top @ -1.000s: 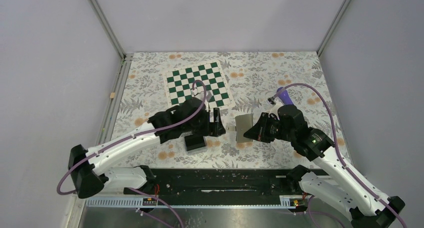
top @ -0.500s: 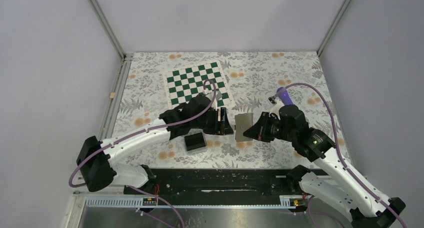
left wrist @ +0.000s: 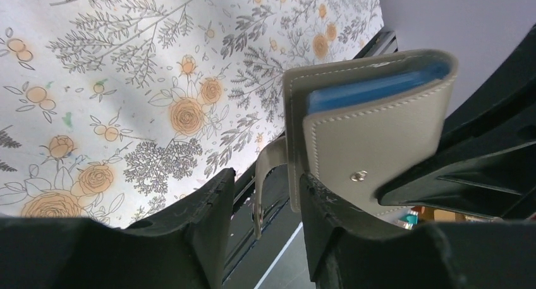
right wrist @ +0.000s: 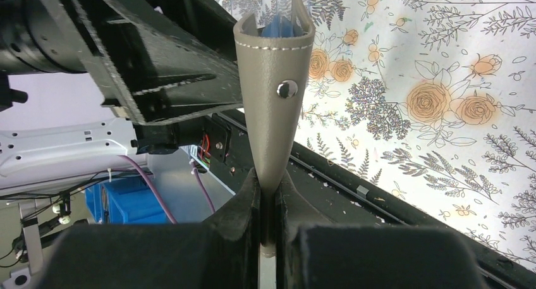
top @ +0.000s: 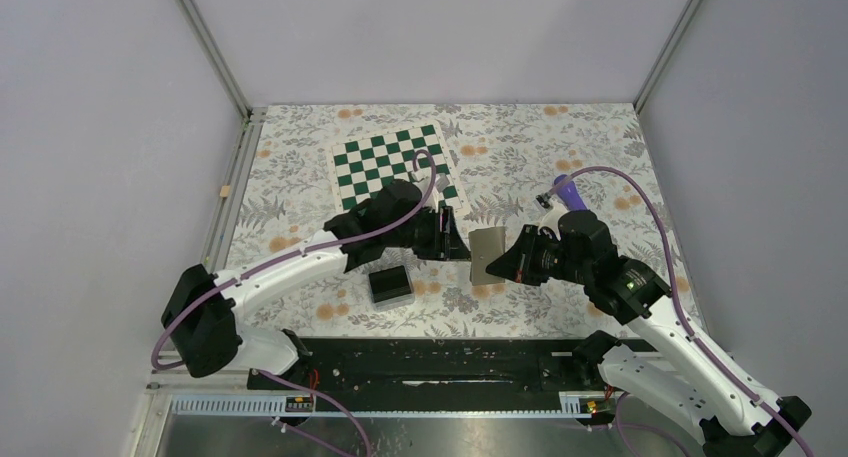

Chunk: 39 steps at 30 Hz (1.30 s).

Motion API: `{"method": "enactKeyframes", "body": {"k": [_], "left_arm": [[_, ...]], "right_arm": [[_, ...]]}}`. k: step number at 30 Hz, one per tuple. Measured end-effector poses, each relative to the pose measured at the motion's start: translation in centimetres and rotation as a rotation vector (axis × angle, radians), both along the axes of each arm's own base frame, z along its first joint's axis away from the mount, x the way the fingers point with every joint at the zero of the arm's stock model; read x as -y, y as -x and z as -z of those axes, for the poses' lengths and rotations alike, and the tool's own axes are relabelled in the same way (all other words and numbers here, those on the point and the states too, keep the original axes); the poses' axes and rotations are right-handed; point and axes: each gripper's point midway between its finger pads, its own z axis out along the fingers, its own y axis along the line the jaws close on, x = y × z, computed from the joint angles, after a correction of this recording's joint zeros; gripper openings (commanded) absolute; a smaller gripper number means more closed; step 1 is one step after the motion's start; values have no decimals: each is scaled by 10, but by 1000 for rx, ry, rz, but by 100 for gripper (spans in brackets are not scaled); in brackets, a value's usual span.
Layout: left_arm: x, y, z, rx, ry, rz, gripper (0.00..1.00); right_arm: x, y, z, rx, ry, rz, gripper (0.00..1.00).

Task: Put the credit cards into the card holder
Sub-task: Open the card holder.

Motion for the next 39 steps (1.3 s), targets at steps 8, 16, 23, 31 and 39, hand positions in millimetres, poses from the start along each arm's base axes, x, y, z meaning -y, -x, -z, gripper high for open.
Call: {"method": "enactKeyframes", "body": {"k": [8, 16, 23, 31, 39], "left_arm": [[2, 4, 9, -23, -16, 28, 23], [-2, 2, 15, -4, -41, 30, 0], [-24, 3, 7, 110, -124, 59, 0], [-65, 12, -68, 457, -208, 217, 0], [-87, 40, -107, 552, -273, 463, 0]], "right_arm": [[0, 0, 0, 0, -2, 2, 0], [-1, 0, -1, 1, -6, 2, 15], [3, 0, -4, 39, 2, -3, 99], [30, -2, -24, 232, 97, 8, 99], [13, 5, -43, 361, 87, -188, 99]]}}
